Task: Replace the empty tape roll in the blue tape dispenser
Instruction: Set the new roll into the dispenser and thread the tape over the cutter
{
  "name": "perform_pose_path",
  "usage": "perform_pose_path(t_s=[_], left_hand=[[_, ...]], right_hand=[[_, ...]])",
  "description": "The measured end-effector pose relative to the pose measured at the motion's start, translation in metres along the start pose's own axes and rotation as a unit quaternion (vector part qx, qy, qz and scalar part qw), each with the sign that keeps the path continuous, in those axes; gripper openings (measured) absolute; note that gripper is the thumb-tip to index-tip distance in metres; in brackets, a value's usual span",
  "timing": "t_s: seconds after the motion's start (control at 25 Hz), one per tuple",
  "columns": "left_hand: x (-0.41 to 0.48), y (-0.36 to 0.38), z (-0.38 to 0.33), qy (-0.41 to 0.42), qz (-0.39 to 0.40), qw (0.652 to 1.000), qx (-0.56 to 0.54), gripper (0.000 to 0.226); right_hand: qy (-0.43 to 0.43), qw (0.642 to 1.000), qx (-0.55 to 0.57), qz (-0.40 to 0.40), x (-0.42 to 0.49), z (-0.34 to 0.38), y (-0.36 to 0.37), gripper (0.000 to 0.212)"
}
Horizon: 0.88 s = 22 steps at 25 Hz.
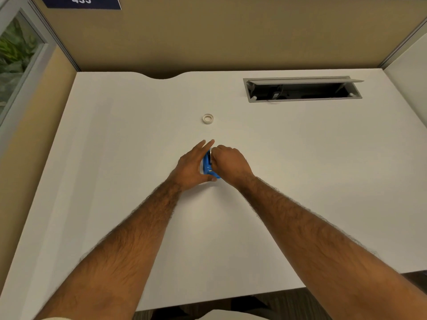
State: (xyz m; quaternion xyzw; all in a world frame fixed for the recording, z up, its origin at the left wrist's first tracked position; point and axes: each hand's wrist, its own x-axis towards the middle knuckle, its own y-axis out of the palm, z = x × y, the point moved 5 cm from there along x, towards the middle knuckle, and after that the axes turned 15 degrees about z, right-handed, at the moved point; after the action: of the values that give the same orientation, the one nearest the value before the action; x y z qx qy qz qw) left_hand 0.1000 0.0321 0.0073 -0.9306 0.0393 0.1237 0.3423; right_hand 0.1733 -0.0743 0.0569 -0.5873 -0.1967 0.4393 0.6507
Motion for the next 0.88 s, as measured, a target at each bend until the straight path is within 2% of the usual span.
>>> perform_pose_path(t_s=[0.12, 0.24, 0.36, 0.44, 0.48, 0.56, 0.6, 0.68, 0.88], left_hand=[[-0.001, 0.0, -0.003, 0.046, -0.025, 0.999, 0.0, 0.101], [-0.002, -0.001, -0.003, 0.041, -0.034, 0.998, -0.014, 0.098], [-0.001, -0.002, -0.005, 0.036, -0.033, 0.999, 0.008, 0.098], [-0.001, -0.002, -0.003, 0.028, -0.025, 0.999, 0.019, 0.099], [-0.001, -0.002, -0.002, 0.024, -0.021, 0.999, 0.021, 0.1], [0.0, -0.001, 0.0, 0.02, -0.018, 0.999, 0.027, 0.1], [0.0, 0.0, 0.0, 0.018, -0.017, 0.999, 0.03, 0.1], [0.0, -0.001, 0.0, 0.017, -0.018, 0.999, 0.028, 0.1], [0.0, -0.002, -0.003, 0.028, -0.021, 0.999, 0.02, 0.099]], right_hand=[[-0.009, 1.0, -0.006, -0.003, -0.003, -0.001, 0.003, 0.009], [0.014, 0.999, 0.028, -0.019, -0.011, -0.002, 0.003, 0.004], [0.107, 0.972, 0.191, -0.084, -0.03, -0.008, 0.004, 0.011], [0.196, 0.91, 0.348, -0.112, -0.039, -0.017, 0.006, 0.012], [0.242, 0.854, 0.45, -0.1, -0.04, -0.022, 0.009, 0.016], [0.305, 0.706, 0.639, -0.026, -0.036, -0.021, 0.016, 0.022], [0.327, 0.654, 0.682, 0.018, -0.035, -0.018, 0.016, 0.022], [0.352, 0.616, 0.7, 0.081, -0.033, -0.015, 0.016, 0.021], [0.358, 0.577, 0.721, 0.136, -0.027, -0.008, 0.018, 0.023]])
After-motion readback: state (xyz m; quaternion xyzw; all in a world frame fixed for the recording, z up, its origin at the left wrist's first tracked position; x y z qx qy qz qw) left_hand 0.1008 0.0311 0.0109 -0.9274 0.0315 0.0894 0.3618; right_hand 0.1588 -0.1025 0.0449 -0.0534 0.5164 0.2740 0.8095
